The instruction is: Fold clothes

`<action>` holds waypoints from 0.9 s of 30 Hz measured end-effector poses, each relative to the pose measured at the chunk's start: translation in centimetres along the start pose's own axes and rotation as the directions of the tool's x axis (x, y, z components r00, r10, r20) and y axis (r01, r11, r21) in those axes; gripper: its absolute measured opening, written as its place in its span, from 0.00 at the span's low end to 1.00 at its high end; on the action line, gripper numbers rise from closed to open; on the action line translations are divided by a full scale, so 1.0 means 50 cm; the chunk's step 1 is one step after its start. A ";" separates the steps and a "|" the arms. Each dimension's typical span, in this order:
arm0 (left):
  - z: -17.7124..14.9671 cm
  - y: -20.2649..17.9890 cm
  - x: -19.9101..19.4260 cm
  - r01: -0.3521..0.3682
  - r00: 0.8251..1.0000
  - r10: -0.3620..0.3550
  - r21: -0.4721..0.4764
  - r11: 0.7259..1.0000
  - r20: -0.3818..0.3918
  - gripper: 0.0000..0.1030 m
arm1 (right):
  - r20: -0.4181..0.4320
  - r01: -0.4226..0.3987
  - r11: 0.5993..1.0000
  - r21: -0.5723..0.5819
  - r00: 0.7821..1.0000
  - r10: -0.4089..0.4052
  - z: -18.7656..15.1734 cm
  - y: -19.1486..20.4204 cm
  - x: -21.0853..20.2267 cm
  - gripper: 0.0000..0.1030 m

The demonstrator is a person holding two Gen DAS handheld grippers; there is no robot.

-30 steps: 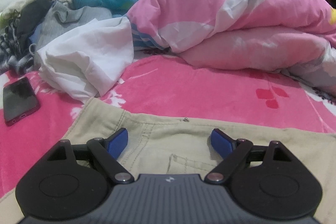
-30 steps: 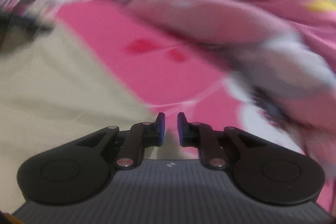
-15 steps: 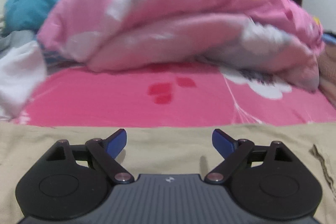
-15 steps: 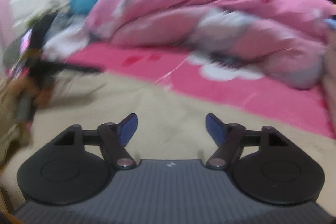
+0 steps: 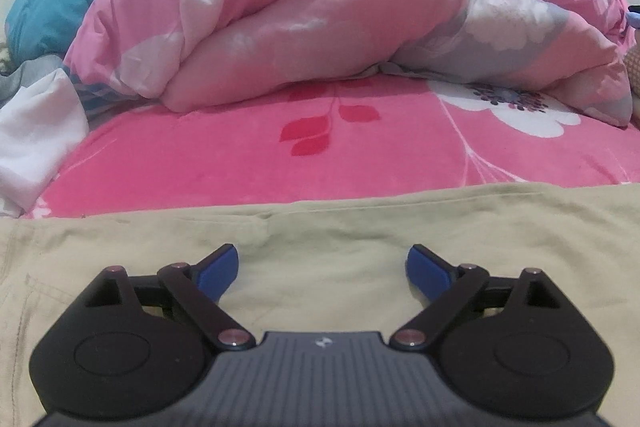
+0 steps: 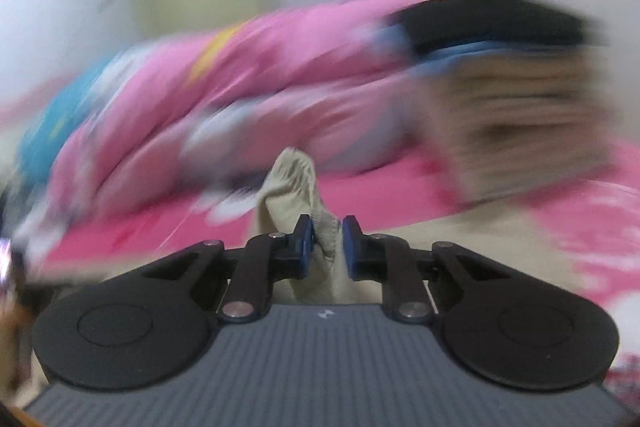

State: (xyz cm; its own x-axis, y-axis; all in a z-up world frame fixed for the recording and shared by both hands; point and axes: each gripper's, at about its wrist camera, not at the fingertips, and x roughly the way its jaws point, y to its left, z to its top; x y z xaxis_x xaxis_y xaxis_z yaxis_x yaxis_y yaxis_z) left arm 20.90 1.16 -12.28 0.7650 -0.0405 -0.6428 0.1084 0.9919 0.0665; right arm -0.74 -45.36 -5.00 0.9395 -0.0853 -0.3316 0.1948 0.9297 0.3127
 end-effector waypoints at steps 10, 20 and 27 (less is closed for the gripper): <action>0.001 0.001 0.000 0.002 1.000 -0.002 -0.003 1.000 0.001 0.91 | -0.052 0.412 0.888 0.205 0.910 -0.410 -0.034 -0.209 -0.021 0.27; 0.000 0.007 0.000 0.013 1.000 -0.013 -0.014 1.000 0.005 0.91 | -0.315 -0.261 0.788 -0.558 0.945 0.090 -0.045 0.217 0.264 0.33; -0.004 0.011 0.003 0.033 0.999 -0.032 -0.029 0.999 0.017 0.93 | -0.516 -0.434 0.622 -0.652 0.855 0.056 -0.052 0.272 0.368 0.32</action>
State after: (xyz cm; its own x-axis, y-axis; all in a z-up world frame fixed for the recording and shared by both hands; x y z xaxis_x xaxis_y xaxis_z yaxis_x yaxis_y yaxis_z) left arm 20.94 1.74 -12.49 0.7715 -0.0745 -0.6319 0.1152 0.9931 0.0236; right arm 18.46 -33.34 -9.15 0.6689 0.1638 -0.7251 -0.4698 0.8491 -0.2416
